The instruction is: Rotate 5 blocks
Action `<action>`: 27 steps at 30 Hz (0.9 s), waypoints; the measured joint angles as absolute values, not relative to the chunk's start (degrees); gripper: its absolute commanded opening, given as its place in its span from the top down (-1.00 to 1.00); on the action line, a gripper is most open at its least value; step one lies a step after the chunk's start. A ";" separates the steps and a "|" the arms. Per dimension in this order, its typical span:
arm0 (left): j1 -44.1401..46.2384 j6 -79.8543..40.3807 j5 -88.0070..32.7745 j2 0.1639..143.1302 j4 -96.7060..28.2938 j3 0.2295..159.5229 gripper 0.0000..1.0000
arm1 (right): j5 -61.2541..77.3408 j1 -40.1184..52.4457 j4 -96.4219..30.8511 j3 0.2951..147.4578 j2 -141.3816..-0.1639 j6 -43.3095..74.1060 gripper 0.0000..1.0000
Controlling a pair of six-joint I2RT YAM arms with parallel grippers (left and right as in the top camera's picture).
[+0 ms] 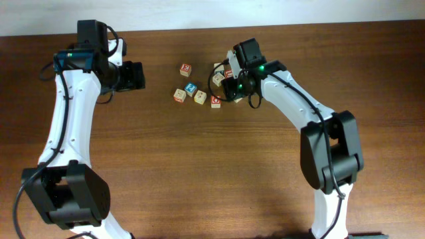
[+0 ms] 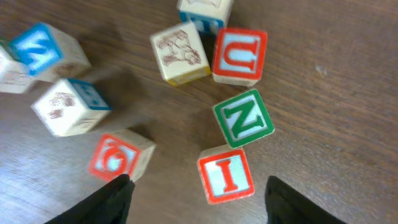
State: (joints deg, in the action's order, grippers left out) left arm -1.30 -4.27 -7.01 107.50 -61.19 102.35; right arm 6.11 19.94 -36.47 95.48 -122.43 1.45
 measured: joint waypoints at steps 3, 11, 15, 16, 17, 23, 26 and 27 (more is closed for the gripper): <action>-1.30 -5.67 -5.67 107.48 -60.58 102.35 -0.73 | 5.37 19.92 -36.25 95.48 -124.73 1.30 -0.05; -1.30 -6.09 -5.28 107.48 -60.34 102.35 -0.74 | 5.15 19.92 -36.40 95.48 -127.15 0.86 0.46; -1.30 -6.11 -5.28 107.50 -60.34 102.35 -0.75 | 5.15 19.92 -38.81 96.09 -127.15 3.16 0.50; -1.30 -6.11 -5.30 107.50 -60.36 102.35 -0.75 | 5.15 19.92 -40.14 96.36 -127.15 4.49 0.49; -1.30 -6.11 -5.28 107.50 -60.34 102.35 -0.75 | 5.13 19.92 -41.67 96.51 -127.07 5.82 0.50; -1.30 -6.11 -5.28 107.48 -60.34 102.35 -0.82 | 5.43 19.92 -61.17 97.71 -125.93 14.48 0.50; -1.30 -6.13 -5.28 107.50 -60.36 102.35 -0.85 | 6.11 19.92 -68.79 97.56 -125.93 15.57 0.48; -1.30 -6.15 -5.28 107.48 -60.34 102.35 -0.86 | 6.09 19.99 -70.81 97.47 -125.93 15.86 0.39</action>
State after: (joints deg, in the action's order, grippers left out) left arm -1.30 -6.15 -5.28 107.48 -60.34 102.35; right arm 6.09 19.99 -70.81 97.47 -125.93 15.86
